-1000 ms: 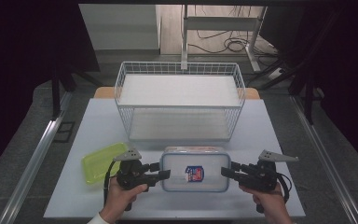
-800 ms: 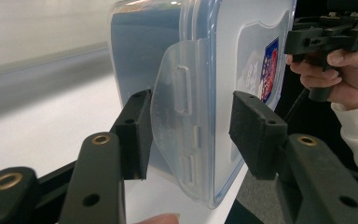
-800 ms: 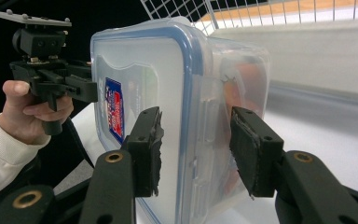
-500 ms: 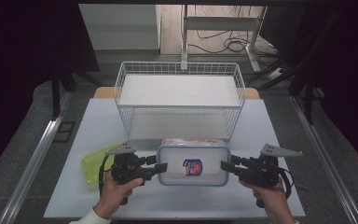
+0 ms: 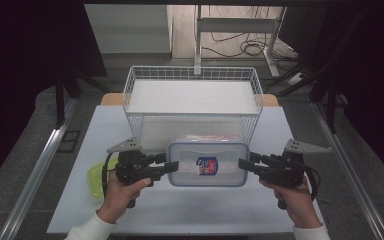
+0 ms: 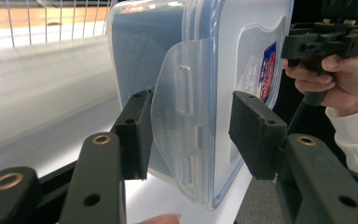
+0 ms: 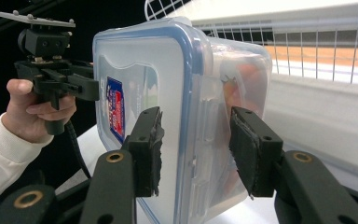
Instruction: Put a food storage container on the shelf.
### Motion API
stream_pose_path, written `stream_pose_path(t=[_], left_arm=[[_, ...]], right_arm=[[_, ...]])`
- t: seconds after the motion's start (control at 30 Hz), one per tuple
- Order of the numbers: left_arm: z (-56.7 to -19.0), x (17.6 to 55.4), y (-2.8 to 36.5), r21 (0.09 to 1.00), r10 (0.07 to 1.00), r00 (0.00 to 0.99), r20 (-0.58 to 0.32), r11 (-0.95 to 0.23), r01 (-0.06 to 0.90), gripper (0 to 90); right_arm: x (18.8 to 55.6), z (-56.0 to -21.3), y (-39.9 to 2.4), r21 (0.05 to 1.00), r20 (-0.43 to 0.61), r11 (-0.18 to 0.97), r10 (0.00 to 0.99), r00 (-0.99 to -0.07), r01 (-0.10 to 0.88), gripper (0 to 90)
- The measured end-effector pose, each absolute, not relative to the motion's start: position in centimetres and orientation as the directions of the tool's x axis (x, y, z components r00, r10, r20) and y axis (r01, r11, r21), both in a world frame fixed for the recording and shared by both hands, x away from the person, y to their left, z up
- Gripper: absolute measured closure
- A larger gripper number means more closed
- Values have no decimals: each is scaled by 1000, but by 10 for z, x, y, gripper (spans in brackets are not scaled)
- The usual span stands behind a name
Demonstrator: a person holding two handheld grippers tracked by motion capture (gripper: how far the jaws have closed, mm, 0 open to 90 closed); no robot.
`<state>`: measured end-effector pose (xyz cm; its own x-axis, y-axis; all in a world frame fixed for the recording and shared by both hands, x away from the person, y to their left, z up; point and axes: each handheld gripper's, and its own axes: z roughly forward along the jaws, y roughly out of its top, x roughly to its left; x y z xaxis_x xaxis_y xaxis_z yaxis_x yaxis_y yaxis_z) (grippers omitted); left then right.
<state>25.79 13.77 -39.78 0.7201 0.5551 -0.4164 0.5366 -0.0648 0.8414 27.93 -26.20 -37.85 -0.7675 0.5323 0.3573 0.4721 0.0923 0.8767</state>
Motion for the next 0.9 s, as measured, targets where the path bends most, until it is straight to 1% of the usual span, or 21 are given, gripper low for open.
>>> stream_pose_path(t=[0.13, 0.4, 0.6, 0.9], left_arm=[[-389, 263, 140, 847, 554, 724, -411, -61, 528, 513], [-382, 271, 146, 844, 561, 714, -419, -48, 534, 510], [-371, 276, 149, 854, 567, 717, -406, -46, 519, 509], [-342, 285, 155, 867, 581, 717, -386, -36, 496, 509]], right_arm=[[285, -372, -261, 880, 358, 88, 525, -772, 468, 551], [296, -362, -255, 882, 352, 91, 524, -776, 462, 551], [303, -350, -250, 893, 335, 92, 518, -787, 441, 551], [317, -326, -244, 904, 319, 94, 504, -803, 418, 551]])
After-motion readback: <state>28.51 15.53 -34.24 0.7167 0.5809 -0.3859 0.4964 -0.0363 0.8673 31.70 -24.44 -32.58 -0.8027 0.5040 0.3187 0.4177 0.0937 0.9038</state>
